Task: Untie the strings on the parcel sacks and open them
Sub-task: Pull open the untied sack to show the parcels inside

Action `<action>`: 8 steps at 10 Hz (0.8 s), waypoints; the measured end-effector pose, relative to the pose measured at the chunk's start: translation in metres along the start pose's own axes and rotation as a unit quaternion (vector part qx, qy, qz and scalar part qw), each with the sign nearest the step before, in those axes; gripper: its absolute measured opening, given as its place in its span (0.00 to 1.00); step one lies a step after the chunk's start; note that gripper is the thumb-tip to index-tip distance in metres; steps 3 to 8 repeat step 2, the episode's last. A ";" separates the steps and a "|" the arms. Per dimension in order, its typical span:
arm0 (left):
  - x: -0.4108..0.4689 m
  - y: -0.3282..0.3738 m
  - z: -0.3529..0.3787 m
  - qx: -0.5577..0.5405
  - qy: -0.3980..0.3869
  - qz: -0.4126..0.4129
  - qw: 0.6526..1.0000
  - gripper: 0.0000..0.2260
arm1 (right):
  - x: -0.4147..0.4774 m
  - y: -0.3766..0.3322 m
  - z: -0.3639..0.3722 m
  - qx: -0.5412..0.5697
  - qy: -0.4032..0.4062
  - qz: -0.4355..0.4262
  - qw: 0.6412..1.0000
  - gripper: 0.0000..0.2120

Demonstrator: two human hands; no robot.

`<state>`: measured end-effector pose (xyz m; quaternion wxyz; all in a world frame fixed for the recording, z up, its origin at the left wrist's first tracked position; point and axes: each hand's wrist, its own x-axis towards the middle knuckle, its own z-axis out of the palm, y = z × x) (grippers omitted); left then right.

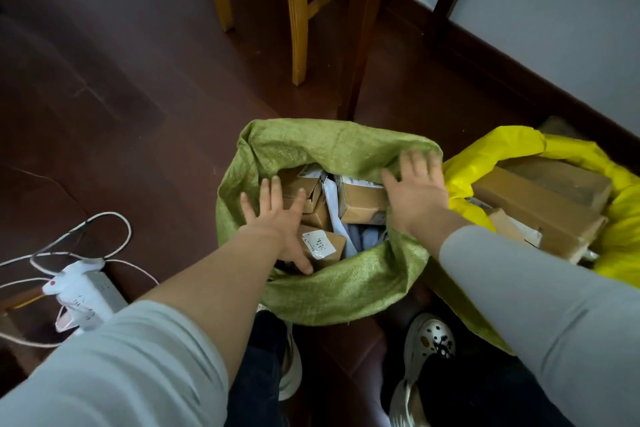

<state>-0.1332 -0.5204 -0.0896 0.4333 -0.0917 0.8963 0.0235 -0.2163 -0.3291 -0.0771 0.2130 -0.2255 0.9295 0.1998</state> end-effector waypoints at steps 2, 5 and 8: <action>-0.022 0.030 0.006 0.019 -0.024 0.036 0.999 0.61 | -0.053 -0.035 0.027 0.015 -0.209 -0.188 0.960 0.11; -0.022 0.030 0.006 0.019 -0.024 0.036 0.999 0.61 | -0.053 -0.035 0.027 0.015 -0.209 -0.188 0.960 0.11; -0.022 0.030 0.006 0.019 -0.024 0.036 0.999 0.61 | -0.053 -0.035 0.027 0.015 -0.209 -0.188 0.960 0.11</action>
